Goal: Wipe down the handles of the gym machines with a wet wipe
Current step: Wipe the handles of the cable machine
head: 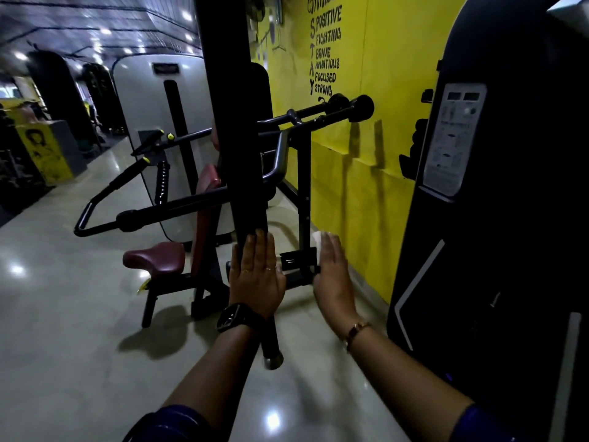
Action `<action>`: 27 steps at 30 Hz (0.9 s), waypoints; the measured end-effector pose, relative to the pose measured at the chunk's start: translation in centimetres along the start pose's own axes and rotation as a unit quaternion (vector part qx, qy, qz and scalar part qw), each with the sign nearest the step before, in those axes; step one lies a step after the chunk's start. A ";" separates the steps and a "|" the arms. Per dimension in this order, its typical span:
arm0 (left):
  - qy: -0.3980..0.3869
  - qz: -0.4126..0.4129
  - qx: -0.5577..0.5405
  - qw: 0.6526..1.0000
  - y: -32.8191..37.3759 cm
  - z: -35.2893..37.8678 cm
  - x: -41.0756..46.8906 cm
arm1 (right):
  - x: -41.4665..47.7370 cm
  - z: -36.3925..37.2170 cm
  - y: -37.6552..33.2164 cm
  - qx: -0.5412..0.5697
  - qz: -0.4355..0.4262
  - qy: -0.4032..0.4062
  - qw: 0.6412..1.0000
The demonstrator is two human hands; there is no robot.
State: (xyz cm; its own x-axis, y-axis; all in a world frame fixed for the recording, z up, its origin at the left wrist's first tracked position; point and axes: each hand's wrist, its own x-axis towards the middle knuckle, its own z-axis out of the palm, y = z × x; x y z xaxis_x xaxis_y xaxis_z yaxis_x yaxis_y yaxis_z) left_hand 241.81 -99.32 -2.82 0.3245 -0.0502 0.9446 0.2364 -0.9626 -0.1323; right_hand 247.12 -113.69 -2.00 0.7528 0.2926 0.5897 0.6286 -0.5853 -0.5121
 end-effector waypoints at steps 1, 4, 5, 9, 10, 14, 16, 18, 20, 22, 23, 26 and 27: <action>0.003 0.000 -0.001 1.000 0.0 0.0 0.0 | -1.1 0.3 -0.3 0.038 0.015 0.018 0.999; 0.002 0.004 -0.003 1.000 -0.2 -0.1 0.2 | -2.6 0.5 -2.1 0.148 0.034 0.059 0.987; 0.001 0.005 -0.001 1.000 -0.3 -0.1 0.2 | -2.2 0.4 -2.3 0.190 0.051 0.063 0.978; -0.016 -0.002 0.003 1.000 -0.7 -0.2 -0.1 | 1.1 -1.1 -1.8 0.354 0.206 -0.022 0.912; -0.018 -0.002 0.005 1.000 -0.7 -0.3 0.0 | 1.4 -1.5 -1.6 0.384 0.228 -0.043 0.894; -0.016 -0.003 0.009 1.000 -0.6 -0.3 -0.1 | -0.9 -2.3 -1.2 0.421 0.213 -0.035 0.881; -0.015 -0.002 0.009 1.000 -0.5 -0.3 0.0 | -2.2 -2.3 -1.1 0.440 0.181 -0.021 0.879; -0.009 0.001 0.012 1.000 -0.5 -0.3 0.0 | -1.9 -2.3 -1.1 0.450 0.161 -0.033 0.878; -0.008 0.002 0.014 1.000 -0.4 -0.3 0.1 | -0.3 -2.2 -0.8 0.469 0.193 -0.048 0.861; -0.011 0.003 0.012 1.000 -0.3 -0.2 0.1 | 1.2 -2.1 -0.4 0.462 0.231 -0.061 0.854; -0.010 0.003 0.012 1.000 -0.3 -0.2 0.0 | 1.4 -1.8 -0.2 0.457 0.239 -0.067 0.854; -0.011 0.007 0.014 1.000 -0.4 -0.1 0.1 | -0.2 -1.3 -0.3 0.434 0.229 -0.044 0.870; -0.011 0.006 0.015 1.000 -0.3 -0.1 0.1 | -0.8 -1.1 -0.4 0.416 0.207 -0.022 0.885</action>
State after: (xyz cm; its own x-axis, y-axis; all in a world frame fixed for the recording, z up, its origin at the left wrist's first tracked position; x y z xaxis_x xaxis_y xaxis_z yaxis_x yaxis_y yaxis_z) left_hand 241.65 -99.02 -2.66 0.3480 -0.0563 0.9358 0.2597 -0.9533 -0.1539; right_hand 245.99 -114.54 -1.56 0.9477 0.2239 0.2273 0.2085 0.1050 -0.9724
